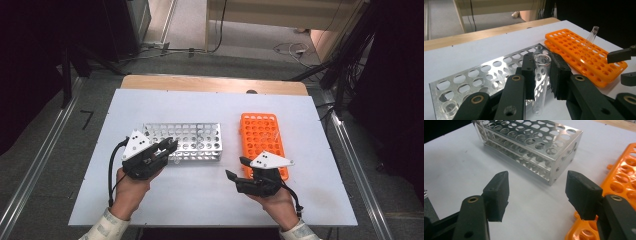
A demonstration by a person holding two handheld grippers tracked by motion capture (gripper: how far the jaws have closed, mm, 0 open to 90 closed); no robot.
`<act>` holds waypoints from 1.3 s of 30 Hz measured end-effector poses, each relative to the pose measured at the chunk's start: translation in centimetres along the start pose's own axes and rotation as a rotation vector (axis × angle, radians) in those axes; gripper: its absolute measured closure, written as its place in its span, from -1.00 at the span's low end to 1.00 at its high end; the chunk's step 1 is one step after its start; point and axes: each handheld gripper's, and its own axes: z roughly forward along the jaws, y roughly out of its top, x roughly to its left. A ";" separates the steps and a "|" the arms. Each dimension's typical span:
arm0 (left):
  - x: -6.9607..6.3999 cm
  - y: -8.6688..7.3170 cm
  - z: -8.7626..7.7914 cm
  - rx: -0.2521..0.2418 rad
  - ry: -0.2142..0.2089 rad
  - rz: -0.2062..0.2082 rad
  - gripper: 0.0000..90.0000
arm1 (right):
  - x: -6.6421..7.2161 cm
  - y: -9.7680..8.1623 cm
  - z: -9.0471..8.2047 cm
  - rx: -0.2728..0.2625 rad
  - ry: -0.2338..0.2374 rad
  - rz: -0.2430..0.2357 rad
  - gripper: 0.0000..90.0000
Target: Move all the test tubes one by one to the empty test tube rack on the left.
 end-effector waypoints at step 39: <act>3.7 0.4 0.7 -0.027 0.175 -0.018 0.67 | -2.4 -1.3 -1.6 -0.008 -0.057 0.049 -0.24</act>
